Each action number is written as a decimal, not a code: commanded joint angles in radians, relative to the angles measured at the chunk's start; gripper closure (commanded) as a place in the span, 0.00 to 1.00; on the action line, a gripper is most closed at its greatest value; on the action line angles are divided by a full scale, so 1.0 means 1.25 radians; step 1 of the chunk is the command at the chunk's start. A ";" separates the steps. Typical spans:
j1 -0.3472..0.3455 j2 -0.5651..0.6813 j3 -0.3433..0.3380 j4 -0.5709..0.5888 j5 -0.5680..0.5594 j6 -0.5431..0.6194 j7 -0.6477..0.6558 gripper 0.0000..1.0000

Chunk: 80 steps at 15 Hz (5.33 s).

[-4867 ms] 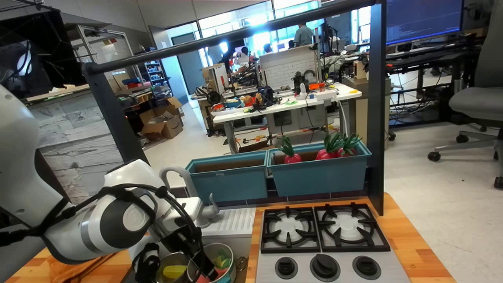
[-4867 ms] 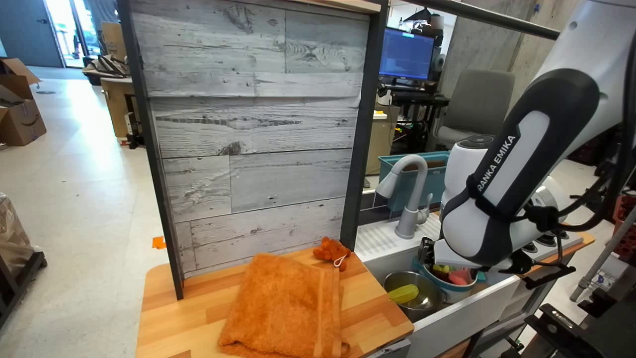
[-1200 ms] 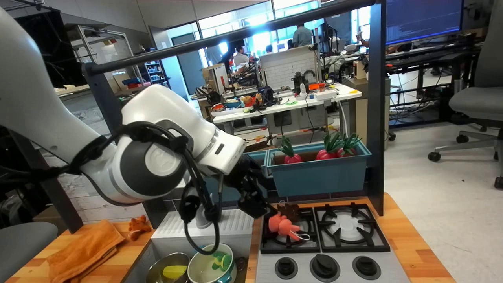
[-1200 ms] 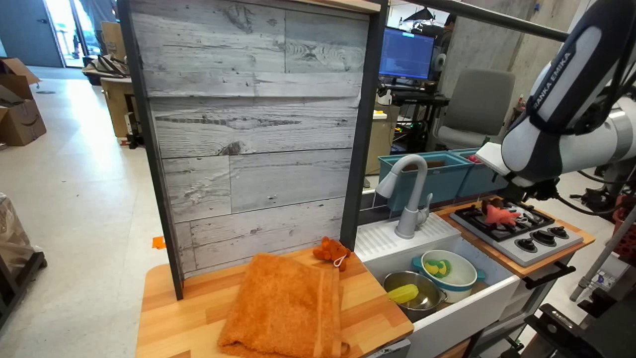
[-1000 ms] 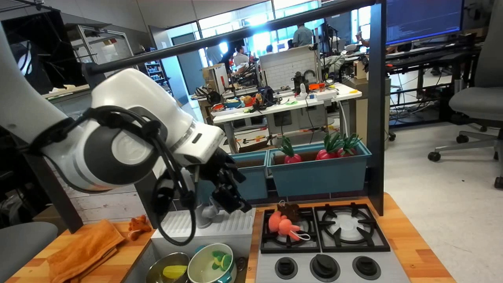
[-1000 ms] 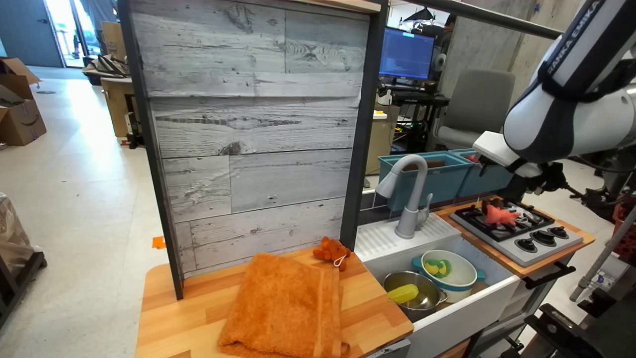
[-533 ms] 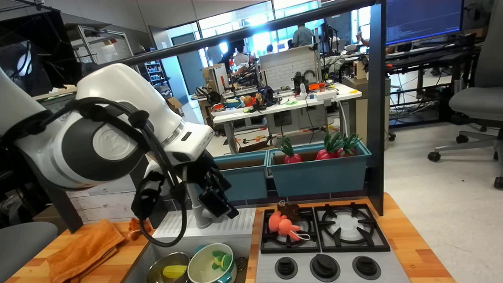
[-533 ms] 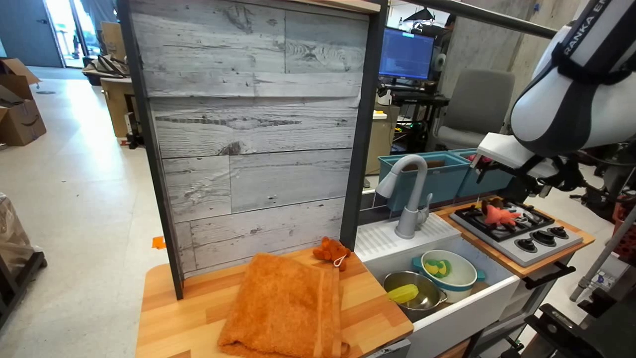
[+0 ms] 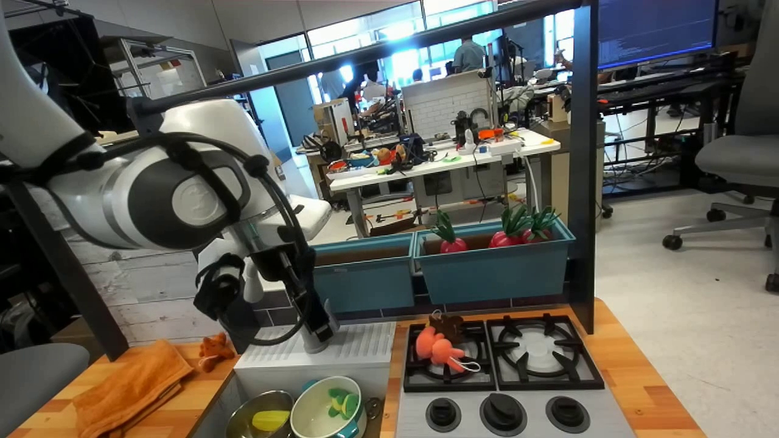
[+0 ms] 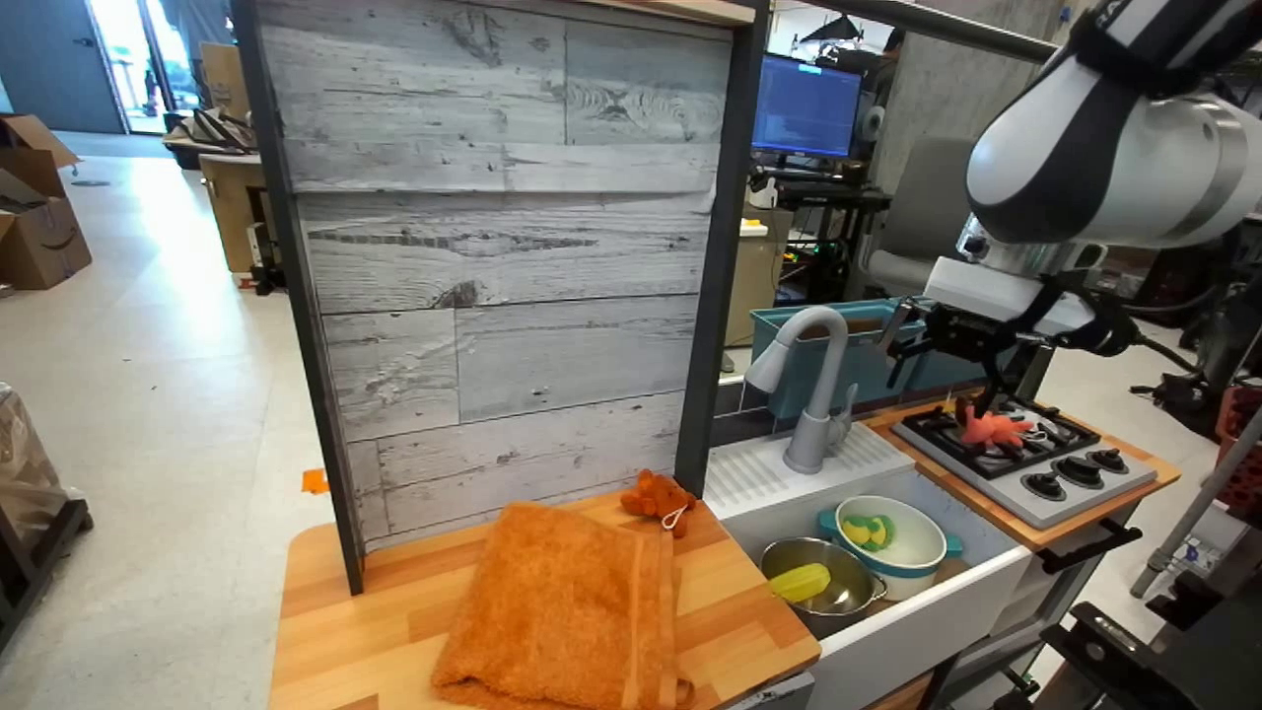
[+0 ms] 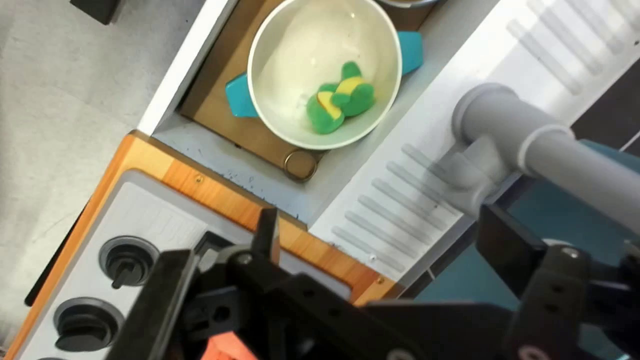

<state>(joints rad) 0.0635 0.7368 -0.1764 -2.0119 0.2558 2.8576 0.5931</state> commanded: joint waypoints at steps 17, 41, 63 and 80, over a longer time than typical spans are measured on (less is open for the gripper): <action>-0.027 0.013 -0.025 0.156 -0.263 -0.581 -0.225 0.00; -0.087 0.264 0.091 0.250 -0.231 -0.174 -0.372 0.04; -0.097 0.424 0.089 0.406 -0.227 -0.066 -0.443 0.00; 0.022 0.383 0.041 0.320 -0.224 -0.078 -0.343 0.01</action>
<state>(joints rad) 0.0250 1.2432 -0.0778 -1.5571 -0.0307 2.7507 0.0916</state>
